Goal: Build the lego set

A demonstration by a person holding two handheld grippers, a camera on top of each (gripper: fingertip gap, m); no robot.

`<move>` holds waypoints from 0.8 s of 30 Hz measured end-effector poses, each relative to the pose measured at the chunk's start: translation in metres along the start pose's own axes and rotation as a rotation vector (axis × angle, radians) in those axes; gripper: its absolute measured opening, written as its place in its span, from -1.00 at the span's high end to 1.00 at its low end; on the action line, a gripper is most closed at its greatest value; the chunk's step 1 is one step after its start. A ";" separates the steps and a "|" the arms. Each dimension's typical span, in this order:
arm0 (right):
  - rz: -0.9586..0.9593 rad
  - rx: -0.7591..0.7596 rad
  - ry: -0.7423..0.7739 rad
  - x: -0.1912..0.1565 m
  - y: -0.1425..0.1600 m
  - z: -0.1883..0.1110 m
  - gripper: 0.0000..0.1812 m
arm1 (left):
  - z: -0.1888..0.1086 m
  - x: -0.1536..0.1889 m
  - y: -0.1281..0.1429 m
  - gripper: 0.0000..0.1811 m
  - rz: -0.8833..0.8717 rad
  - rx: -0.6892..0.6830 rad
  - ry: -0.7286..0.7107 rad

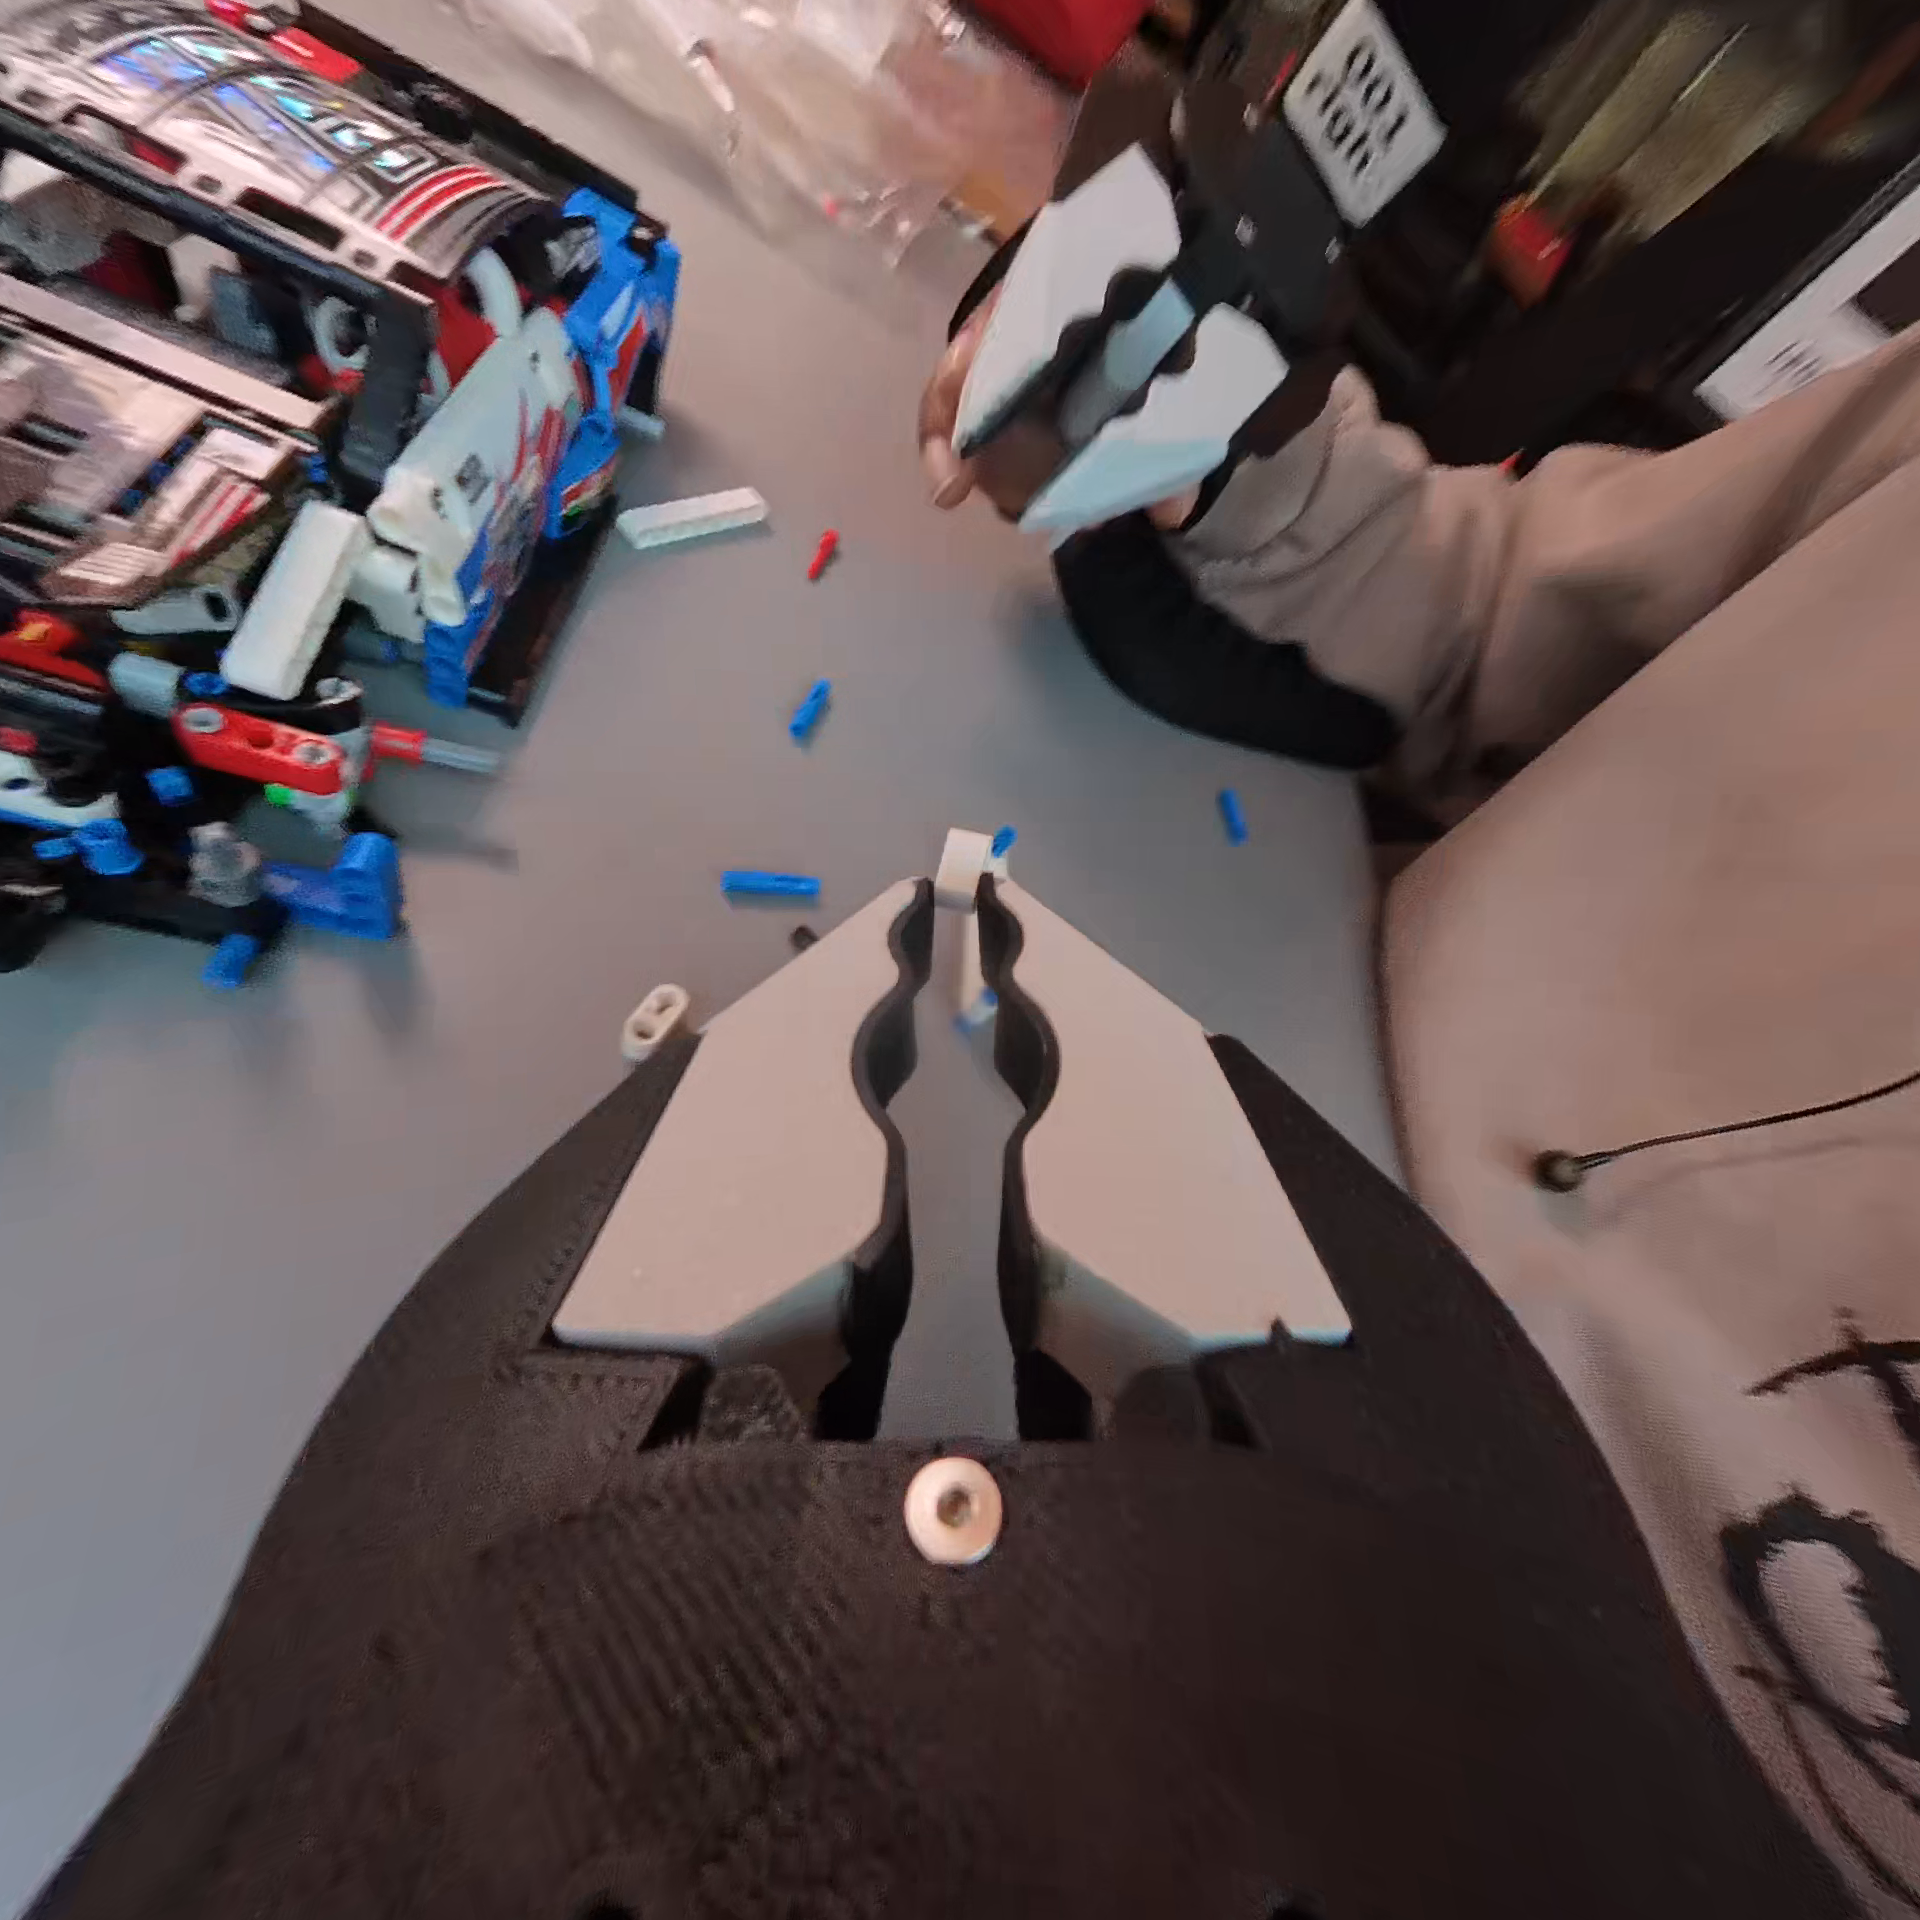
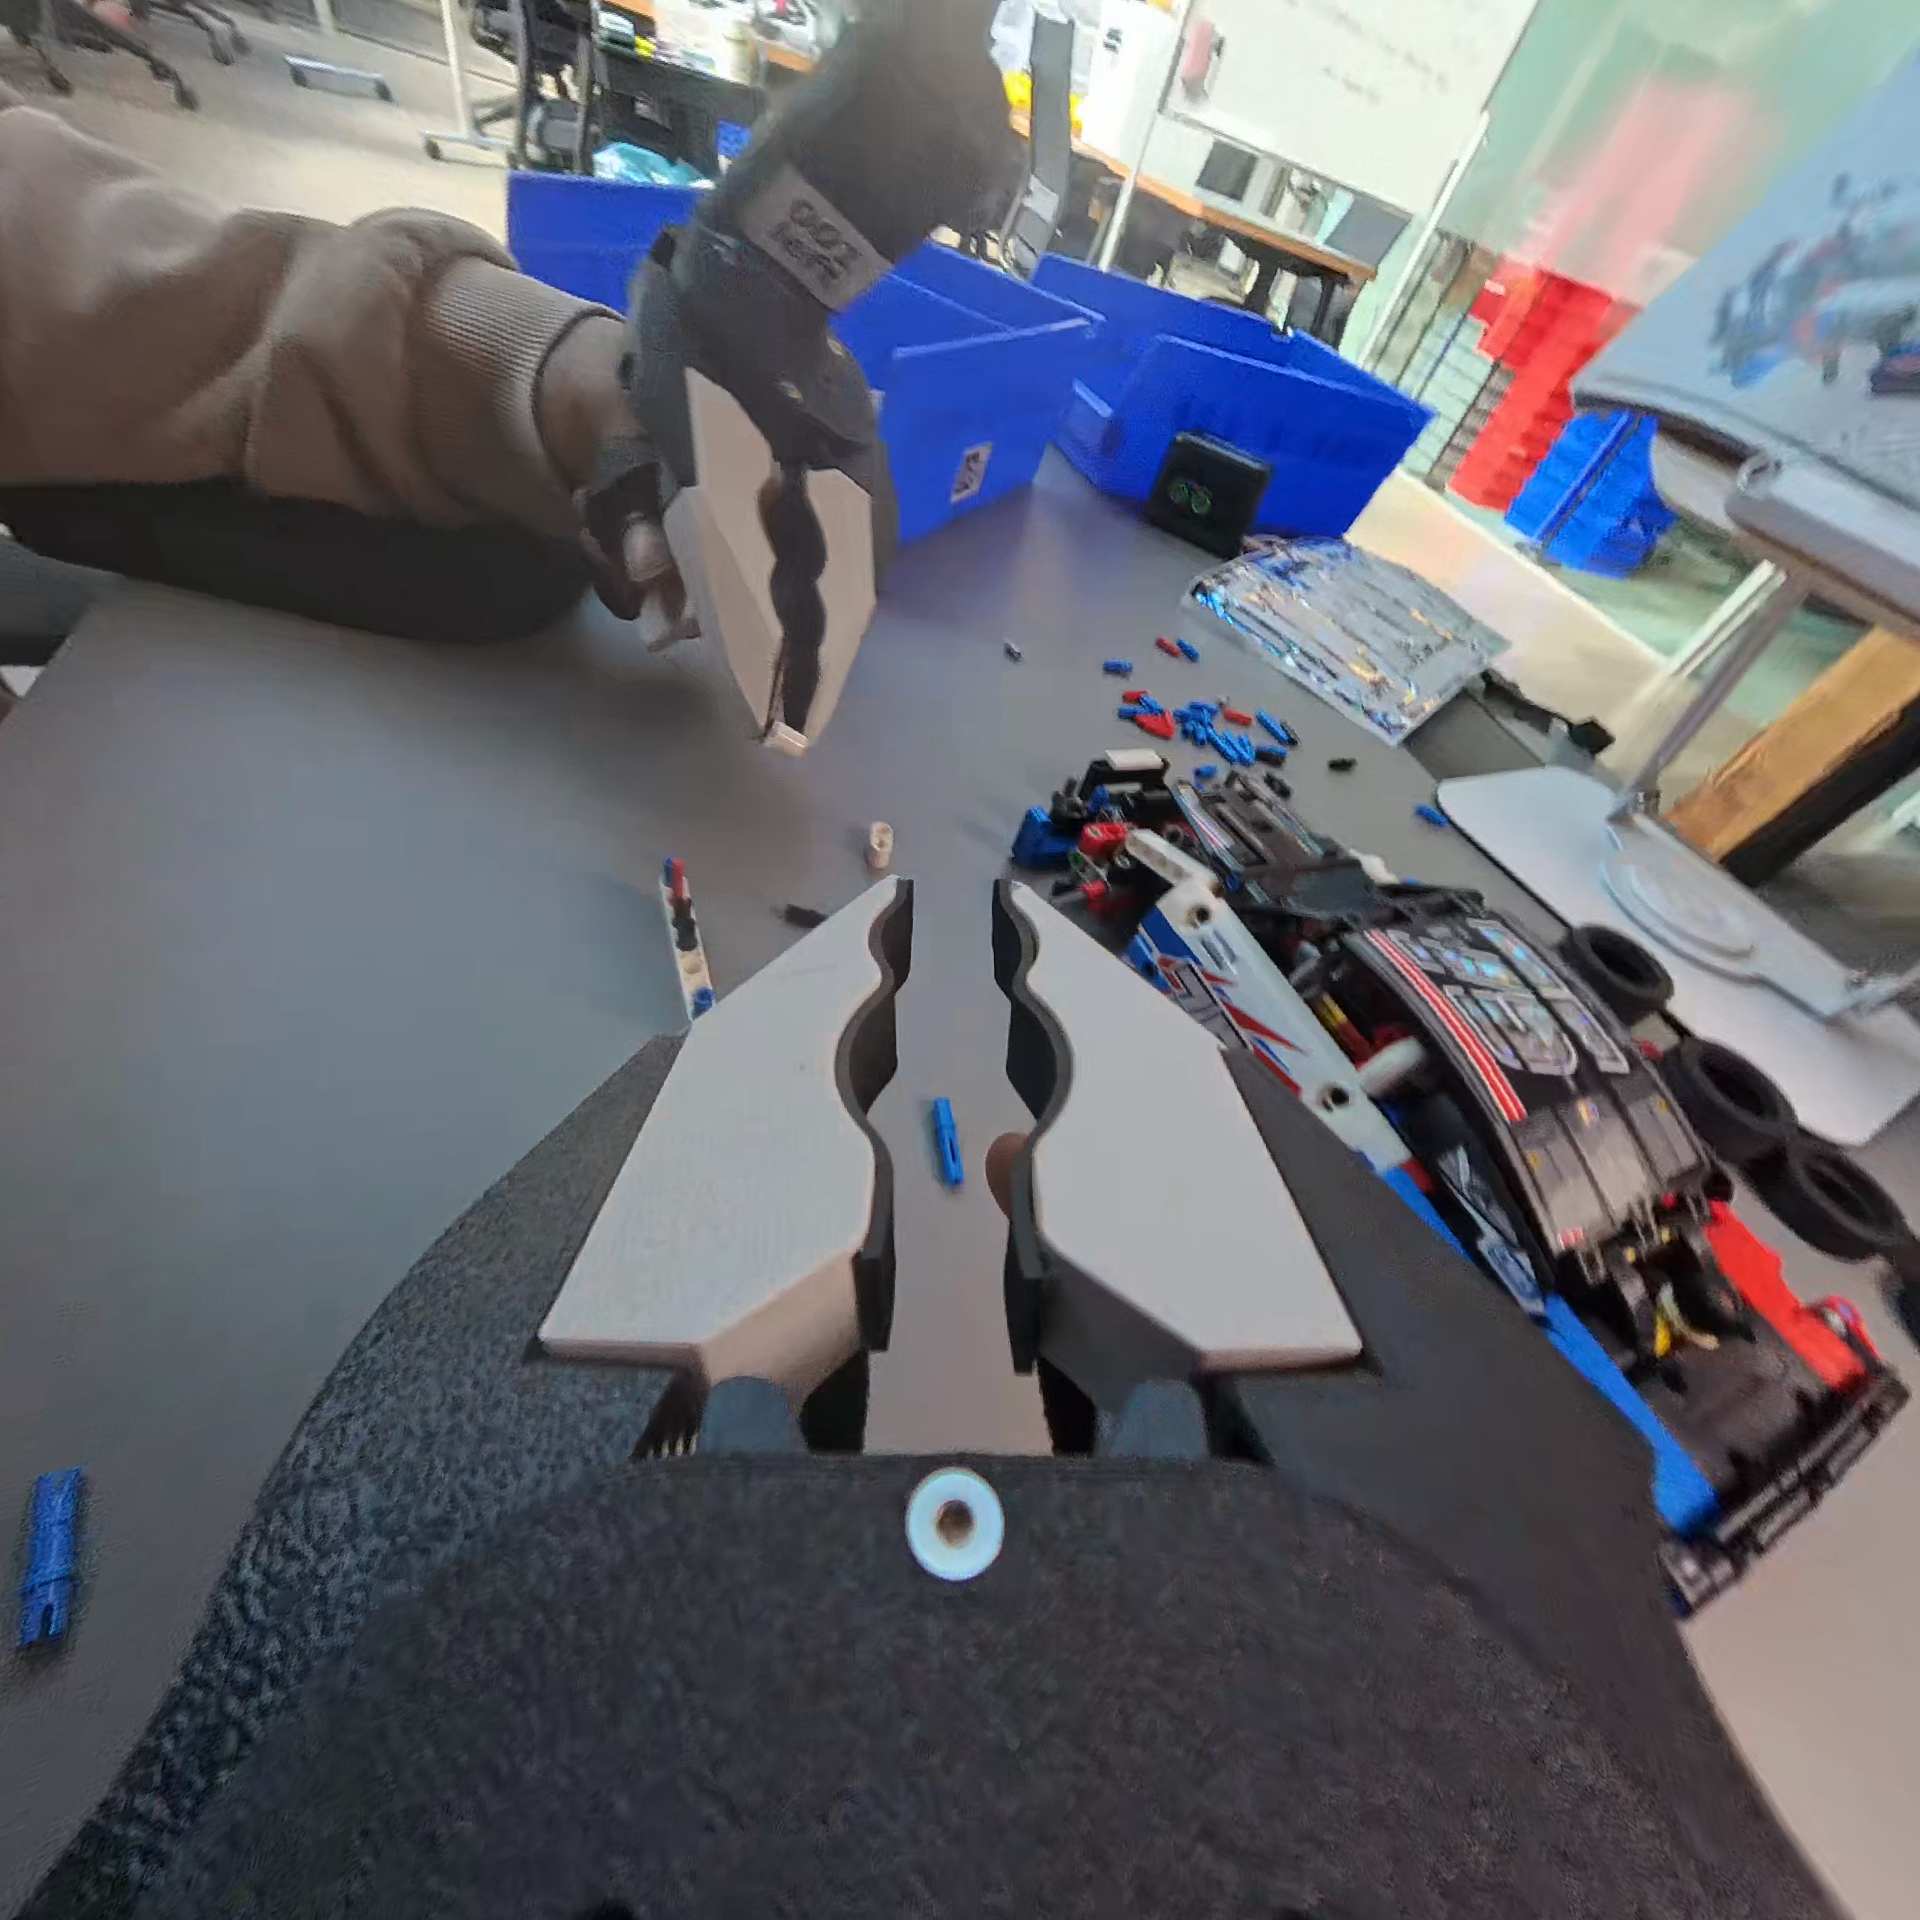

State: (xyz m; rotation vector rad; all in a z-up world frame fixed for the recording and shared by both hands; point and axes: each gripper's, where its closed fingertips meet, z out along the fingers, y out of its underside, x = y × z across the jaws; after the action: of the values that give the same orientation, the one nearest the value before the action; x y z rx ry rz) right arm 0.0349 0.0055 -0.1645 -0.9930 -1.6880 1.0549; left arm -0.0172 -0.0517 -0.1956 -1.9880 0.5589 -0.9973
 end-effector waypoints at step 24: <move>-0.064 0.156 -0.175 -0.061 -0.040 0.029 0.93 | 0.012 0.054 -0.024 0.79 0.043 0.140 0.205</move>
State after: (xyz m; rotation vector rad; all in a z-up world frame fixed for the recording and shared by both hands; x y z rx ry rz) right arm 0.0180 -0.0703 -0.1504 -0.7601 -1.7351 1.2401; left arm 0.0247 -0.0691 -0.1554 -1.7553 0.6226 -1.1890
